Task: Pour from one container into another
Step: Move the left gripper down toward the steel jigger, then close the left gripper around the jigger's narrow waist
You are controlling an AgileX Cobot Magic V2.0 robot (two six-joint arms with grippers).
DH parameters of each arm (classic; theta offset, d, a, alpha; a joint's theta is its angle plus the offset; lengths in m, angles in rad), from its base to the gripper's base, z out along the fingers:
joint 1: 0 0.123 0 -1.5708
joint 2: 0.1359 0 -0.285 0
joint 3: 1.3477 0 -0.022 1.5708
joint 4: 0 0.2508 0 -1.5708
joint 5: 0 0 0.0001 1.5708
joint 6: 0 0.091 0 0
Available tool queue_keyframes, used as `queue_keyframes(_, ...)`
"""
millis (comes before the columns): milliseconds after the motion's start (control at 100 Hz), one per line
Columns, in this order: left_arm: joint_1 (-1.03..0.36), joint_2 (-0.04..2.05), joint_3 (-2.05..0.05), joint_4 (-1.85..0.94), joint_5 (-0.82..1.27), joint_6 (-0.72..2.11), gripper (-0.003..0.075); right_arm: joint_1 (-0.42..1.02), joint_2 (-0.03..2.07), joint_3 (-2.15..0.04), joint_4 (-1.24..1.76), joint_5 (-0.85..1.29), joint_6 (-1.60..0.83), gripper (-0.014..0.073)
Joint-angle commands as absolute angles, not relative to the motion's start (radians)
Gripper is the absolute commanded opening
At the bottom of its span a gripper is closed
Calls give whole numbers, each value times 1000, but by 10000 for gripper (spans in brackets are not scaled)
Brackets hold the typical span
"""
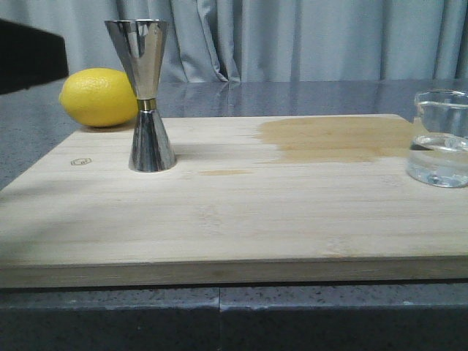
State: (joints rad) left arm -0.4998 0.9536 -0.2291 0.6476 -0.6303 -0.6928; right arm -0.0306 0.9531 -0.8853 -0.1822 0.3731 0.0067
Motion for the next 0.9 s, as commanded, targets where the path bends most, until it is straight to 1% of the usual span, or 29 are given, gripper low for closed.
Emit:
queue_keyframes(0, -475, 971, -249, 689, -690, -705, 429, -37, 946, -920, -201, 287, 9, 575)
queue_keyframes(210, -409, 1027, -236, 722, -770, -705, 429, -37, 946, -920, -201, 285, 9, 575)
queue_keyframes(420, -311, 1140, -236, 778, -997, -717, 428, -37, 946, -920, -201, 285, 9, 575)
queue_keyframes(610, -232, 1274, -244, 892, -1183, -720, 429, -37, 946, -920, -201, 285, 9, 575)
queue_keyframes(890, -149, 1394, -342, 1027, -1272, -720, 429, -37, 946, -920, -201, 285, 9, 575)
